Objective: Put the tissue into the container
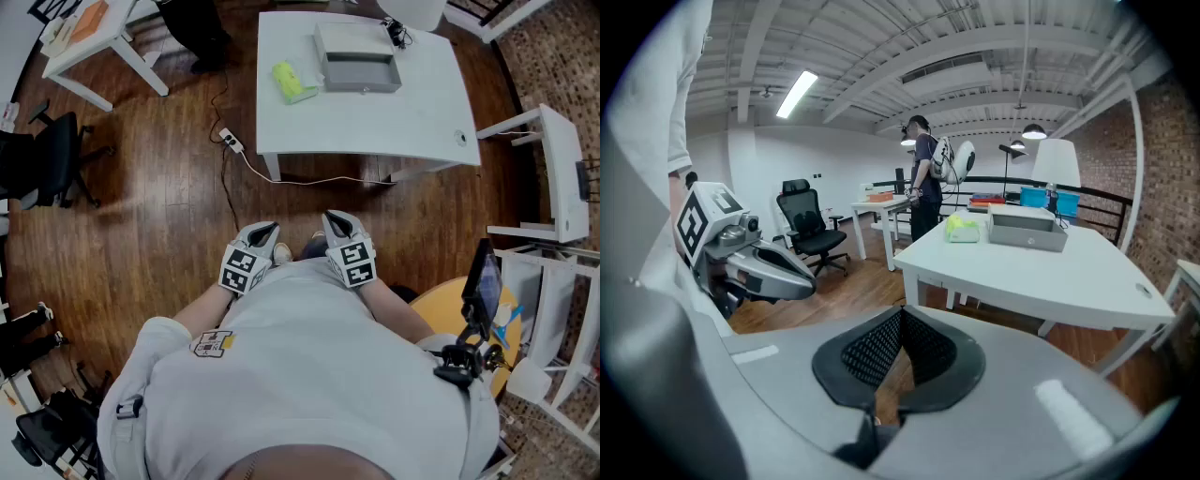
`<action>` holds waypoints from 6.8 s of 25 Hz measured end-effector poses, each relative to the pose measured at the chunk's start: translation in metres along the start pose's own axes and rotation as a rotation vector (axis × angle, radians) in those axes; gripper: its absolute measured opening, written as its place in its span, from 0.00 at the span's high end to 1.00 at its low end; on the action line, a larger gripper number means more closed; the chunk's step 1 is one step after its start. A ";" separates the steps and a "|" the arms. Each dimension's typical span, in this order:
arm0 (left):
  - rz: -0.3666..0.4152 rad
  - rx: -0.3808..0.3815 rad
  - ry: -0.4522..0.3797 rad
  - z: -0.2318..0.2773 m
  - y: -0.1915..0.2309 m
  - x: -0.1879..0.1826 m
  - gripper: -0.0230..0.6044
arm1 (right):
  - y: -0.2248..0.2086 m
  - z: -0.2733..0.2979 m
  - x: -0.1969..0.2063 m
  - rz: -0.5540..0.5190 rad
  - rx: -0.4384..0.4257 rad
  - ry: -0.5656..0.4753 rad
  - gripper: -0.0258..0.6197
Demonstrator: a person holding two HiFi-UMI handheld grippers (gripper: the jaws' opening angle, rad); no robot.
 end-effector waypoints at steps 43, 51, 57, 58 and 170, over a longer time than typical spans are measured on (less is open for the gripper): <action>-0.035 -0.193 0.102 0.127 0.195 -0.170 0.94 | -0.134 0.321 -0.168 -0.064 0.054 0.171 0.31; -0.020 -0.119 0.083 0.119 0.215 -0.165 0.94 | -0.130 0.309 -0.174 -0.127 0.057 0.153 0.42; -0.031 -0.060 0.052 0.122 0.226 -0.155 0.94 | -0.125 0.276 -0.192 -0.227 0.037 0.088 0.43; -0.030 -0.053 0.051 0.126 0.226 -0.154 0.94 | -0.128 0.268 -0.195 -0.248 0.032 0.076 0.43; -0.116 -0.294 0.017 0.269 0.076 -0.203 0.94 | -0.450 0.165 -0.224 -0.401 -0.282 -0.117 0.71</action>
Point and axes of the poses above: the fingertips, and each gripper's own axes: z forward along the fingers, y to its left, x out of its underside, the point moved 10 cm from there along -z, backward along the fingers, and after that the axes turned 6 degrees about x, right-handed, at the moved point
